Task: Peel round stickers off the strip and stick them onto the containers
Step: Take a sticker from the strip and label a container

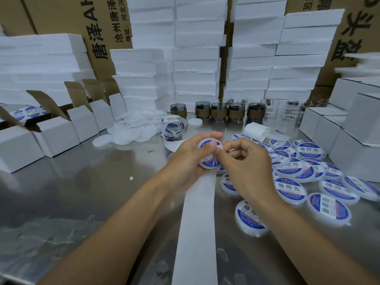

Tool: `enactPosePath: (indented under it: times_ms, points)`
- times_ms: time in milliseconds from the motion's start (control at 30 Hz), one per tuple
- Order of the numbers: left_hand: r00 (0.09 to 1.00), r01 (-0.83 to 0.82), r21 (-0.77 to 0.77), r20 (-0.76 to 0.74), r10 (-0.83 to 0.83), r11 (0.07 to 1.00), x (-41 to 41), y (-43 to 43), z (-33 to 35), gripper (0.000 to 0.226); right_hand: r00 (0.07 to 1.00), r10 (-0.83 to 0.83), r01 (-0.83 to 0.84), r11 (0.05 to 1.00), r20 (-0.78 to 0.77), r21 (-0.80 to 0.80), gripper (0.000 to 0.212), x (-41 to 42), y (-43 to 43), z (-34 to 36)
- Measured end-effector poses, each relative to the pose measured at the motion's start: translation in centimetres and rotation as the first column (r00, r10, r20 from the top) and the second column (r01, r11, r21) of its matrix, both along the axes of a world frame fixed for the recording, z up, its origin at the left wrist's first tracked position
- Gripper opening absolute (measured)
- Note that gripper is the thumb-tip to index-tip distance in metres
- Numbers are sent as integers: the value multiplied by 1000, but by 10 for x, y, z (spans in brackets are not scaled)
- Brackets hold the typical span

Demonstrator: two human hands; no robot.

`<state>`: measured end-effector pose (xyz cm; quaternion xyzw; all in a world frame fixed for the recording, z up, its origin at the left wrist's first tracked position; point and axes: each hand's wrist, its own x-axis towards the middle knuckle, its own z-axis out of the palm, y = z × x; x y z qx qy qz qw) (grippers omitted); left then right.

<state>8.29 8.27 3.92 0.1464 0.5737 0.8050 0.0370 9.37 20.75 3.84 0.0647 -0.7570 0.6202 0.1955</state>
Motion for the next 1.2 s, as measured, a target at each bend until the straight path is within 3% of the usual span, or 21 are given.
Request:
enactPosePath:
  times_ms: [267,400,500,600,700,833,933,1067,1200]
  points:
    - [999,1,-40,-35,-3,999,0,0,-1,27,976,-73,130,952,-205,278,13,0,1,-10]
    - [1000,0,-40,-18,-1,999,0,-1,1,29,950,-34,203,821,-310,533,13,2,3,-11]
    - [1000,15,-34,0,-15,999,0,-3,0,28,909,-54,310,750,-413,584,15,4,5,-8]
    - [1000,-2,-15,2,2,1000,-1,-4,-1,21,930,-92,306,730,-355,611,23,2,10,-7]
    - [999,-43,2,-8,43,999,-2,-4,-5,17,972,-65,177,835,-225,522,26,0,10,-9]
    - [998,-58,27,-3,58,998,-5,-6,-8,15,999,25,-17,977,-33,212,20,-2,5,-7]
    - [999,-33,52,-34,35,998,-5,-6,-8,17,992,108,-112,992,61,57,16,-3,4,-3]
    - [1000,-12,79,-17,13,997,-5,-6,-6,20,959,258,-260,966,114,5,15,-2,4,1]
    - [998,-61,42,2,61,997,-4,-4,-6,26,973,217,-218,976,81,8,11,-1,4,2]
